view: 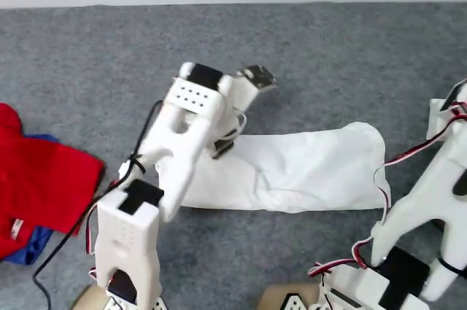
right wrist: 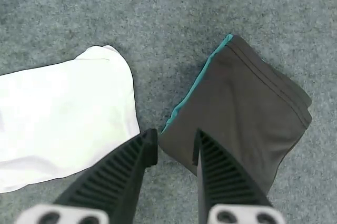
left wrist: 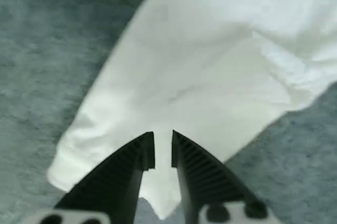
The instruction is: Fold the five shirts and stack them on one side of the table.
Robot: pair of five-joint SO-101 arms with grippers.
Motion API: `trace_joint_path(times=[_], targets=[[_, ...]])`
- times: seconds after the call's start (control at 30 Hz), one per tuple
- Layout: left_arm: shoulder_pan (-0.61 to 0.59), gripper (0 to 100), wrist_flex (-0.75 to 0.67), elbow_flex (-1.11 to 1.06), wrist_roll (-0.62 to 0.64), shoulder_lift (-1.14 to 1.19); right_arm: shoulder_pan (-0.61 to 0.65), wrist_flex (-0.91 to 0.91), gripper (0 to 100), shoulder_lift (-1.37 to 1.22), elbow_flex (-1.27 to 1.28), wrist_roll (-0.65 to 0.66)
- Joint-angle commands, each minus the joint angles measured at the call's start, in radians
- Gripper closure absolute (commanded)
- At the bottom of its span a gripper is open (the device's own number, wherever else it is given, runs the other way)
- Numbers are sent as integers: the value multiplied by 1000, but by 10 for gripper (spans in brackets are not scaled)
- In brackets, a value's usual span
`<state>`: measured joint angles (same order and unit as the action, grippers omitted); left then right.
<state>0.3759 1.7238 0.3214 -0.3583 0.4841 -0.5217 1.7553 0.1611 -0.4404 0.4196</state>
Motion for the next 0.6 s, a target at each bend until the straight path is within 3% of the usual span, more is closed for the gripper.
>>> trace_joint_path(times=[0.0,0.23,0.57], targets=[[52,928,-6,-62,-6,-89,-13,42,872,48,-35,8],[29,928,-210,-147,-6,-78,-13,42,872,48,-35,8],[52,993,-98,-174,-5,60,-19,42,872,48,-34,9]])
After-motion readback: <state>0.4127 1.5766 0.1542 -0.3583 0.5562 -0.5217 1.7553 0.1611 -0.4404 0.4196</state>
